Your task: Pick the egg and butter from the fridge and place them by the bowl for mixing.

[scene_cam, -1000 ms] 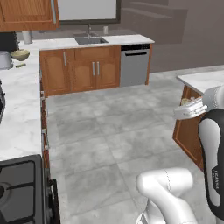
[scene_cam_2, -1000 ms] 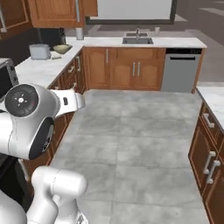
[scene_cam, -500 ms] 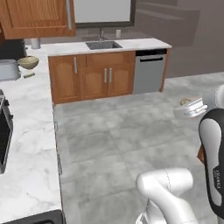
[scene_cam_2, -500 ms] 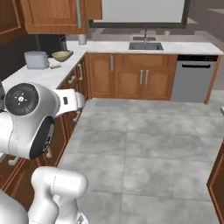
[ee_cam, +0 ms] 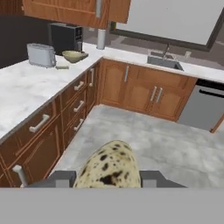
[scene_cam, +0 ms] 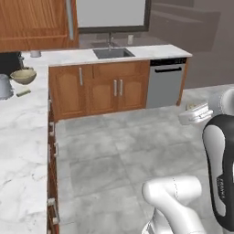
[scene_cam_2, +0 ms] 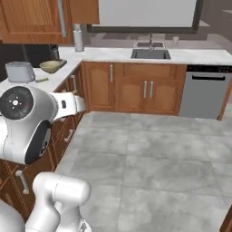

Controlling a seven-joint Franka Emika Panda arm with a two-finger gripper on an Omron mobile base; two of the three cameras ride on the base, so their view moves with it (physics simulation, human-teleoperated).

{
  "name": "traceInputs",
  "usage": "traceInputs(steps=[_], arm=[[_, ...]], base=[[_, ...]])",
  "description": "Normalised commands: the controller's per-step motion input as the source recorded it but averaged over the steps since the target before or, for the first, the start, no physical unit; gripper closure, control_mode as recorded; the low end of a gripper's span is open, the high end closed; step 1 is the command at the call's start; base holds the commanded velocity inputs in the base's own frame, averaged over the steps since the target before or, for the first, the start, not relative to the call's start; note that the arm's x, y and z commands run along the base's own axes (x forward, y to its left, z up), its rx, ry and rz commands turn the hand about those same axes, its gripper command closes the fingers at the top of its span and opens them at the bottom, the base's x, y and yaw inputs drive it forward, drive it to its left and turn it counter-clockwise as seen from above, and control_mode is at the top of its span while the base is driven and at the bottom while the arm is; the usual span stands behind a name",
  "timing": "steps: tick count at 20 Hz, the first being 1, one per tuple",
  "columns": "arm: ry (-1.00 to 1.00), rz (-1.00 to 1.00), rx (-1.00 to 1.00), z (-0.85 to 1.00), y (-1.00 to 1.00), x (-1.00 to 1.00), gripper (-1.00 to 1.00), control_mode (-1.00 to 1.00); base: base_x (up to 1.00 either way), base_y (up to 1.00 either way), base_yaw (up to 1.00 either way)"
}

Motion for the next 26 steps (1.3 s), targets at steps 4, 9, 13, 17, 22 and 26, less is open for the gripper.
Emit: traceInputs(steps=[4,9,13,17,22,26], arm=[[0.00,0.00,0.00,0.00,0.00,0.00,1.00,1.00],[0.00,0.00,0.00,0.00,0.00,0.00,1.00,1.00],[0.00,0.00,0.00,0.00,0.00,0.00,1.00,1.00],[0.00,0.00,0.00,0.00,0.00,0.00,1.00,1.00],[0.00,0.00,0.00,0.00,0.00,0.00,1.00,1.00],[0.00,0.00,0.00,0.00,0.00,0.00,1.00,1.00]], base=[[1.00,-0.78,0.05],[1.00,-0.32,0.15],[1.00,0.00,0.25],[1.00,-0.03,0.44],[1.00,-0.43,0.50],[0.89,-0.60,0.48]])
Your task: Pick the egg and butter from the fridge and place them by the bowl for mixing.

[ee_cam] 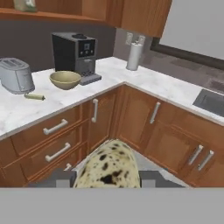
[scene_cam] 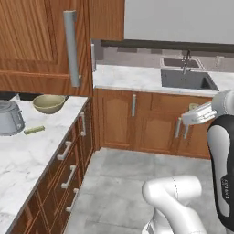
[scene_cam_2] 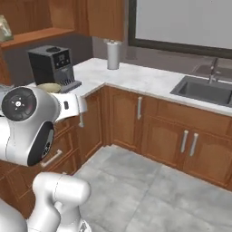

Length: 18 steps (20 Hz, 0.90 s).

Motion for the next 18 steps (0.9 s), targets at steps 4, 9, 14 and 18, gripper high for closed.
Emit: traceInputs(steps=[4,9,14,18], arm=[[0.00,0.00,0.00,0.00,0.00,0.00,1.00,1.00],[0.00,0.00,0.00,0.00,0.00,0.00,1.00,1.00],[0.00,0.00,0.00,0.00,0.00,0.00,1.00,1.00],[0.00,0.00,0.00,0.00,0.00,0.00,1.00,1.00]], base=[[0.88,-0.62,0.47],[0.69,-0.52,0.54],[0.31,-0.41,0.62],[0.06,-0.32,0.69]])
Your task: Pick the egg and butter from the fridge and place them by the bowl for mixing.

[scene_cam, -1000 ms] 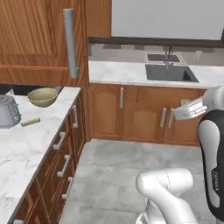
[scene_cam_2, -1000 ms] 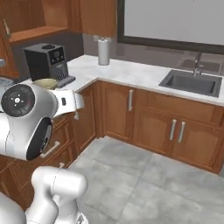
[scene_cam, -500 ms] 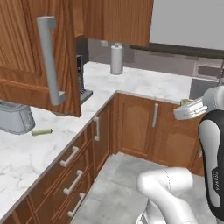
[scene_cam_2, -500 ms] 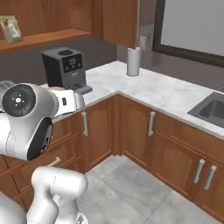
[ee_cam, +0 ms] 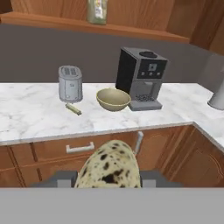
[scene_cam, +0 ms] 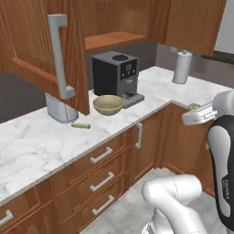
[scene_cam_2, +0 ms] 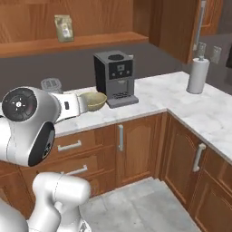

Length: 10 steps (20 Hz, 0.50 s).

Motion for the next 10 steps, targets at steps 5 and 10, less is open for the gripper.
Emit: traceInputs(steps=[5,10], arm=[[0.00,0.00,0.00,0.00,0.00,0.00,1.00,1.00],[0.00,0.00,0.00,0.00,0.00,0.00,1.00,1.00]], base=[[0.13,-0.35,0.67],[0.31,-0.64,0.54]])
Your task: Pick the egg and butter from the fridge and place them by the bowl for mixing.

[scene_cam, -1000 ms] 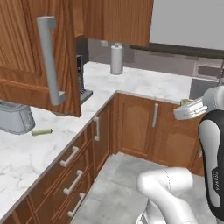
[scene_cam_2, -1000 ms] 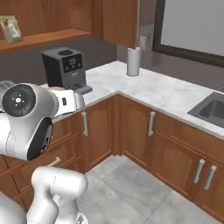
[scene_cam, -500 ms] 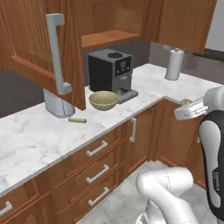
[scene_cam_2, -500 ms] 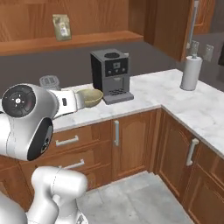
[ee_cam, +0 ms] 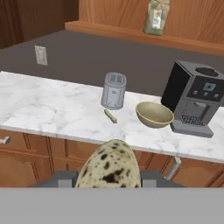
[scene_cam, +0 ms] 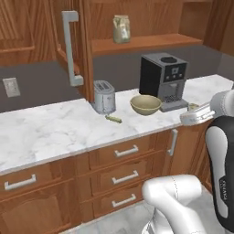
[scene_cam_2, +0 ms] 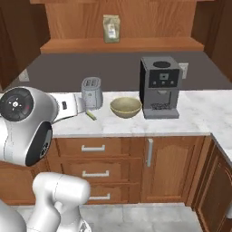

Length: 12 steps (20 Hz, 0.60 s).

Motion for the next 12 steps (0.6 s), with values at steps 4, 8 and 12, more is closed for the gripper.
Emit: traceInputs(steps=[4,8,12], arm=[[0.00,0.00,0.00,0.00,0.00,0.00,1.00,1.00],[0.00,0.00,0.00,0.00,0.00,0.00,1.00,1.00],[0.00,0.00,0.00,0.00,0.00,0.00,1.00,1.00]], base=[[0.42,-0.99,0.38],[0.41,-0.68,0.20],[0.13,0.14,0.00]])
